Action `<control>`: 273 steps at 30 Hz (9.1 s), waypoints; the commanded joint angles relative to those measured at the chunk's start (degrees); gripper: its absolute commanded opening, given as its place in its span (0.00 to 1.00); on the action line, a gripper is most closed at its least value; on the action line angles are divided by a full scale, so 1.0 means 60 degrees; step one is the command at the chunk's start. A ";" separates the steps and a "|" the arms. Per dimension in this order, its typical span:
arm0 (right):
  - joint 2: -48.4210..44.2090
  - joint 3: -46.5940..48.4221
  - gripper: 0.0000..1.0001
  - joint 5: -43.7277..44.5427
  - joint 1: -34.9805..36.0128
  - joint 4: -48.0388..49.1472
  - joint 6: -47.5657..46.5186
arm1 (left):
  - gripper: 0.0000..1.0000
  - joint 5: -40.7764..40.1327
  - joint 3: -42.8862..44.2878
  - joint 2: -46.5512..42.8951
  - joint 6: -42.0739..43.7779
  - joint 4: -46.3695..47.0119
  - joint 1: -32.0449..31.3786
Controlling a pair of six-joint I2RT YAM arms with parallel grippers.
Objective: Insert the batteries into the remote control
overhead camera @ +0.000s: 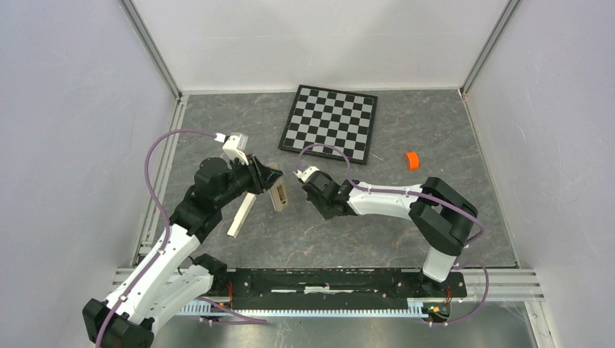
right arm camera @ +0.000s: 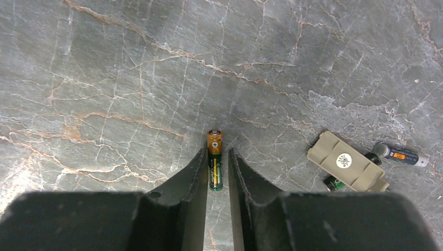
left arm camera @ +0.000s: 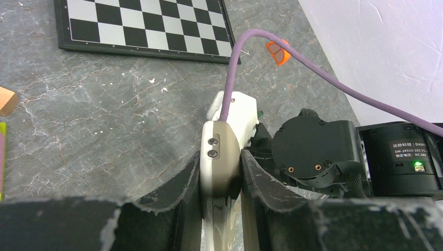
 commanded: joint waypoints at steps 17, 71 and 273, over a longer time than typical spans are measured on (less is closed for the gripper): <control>0.0976 -0.0383 0.14 -0.1343 -0.0227 -0.0231 -0.0566 | 0.02 0.0513 -0.0079 -0.0039 -0.0320 0.0472 0.0006; -0.4956 -0.2342 0.15 -0.1001 0.0376 0.7313 0.1283 | 0.02 0.1668 -0.0502 0.2257 -0.4696 0.4050 -0.0058; -0.5102 -0.5043 0.88 -0.4254 -0.1700 1.2455 1.0189 | 0.02 0.2805 0.0345 0.2052 -0.4882 0.4441 0.0066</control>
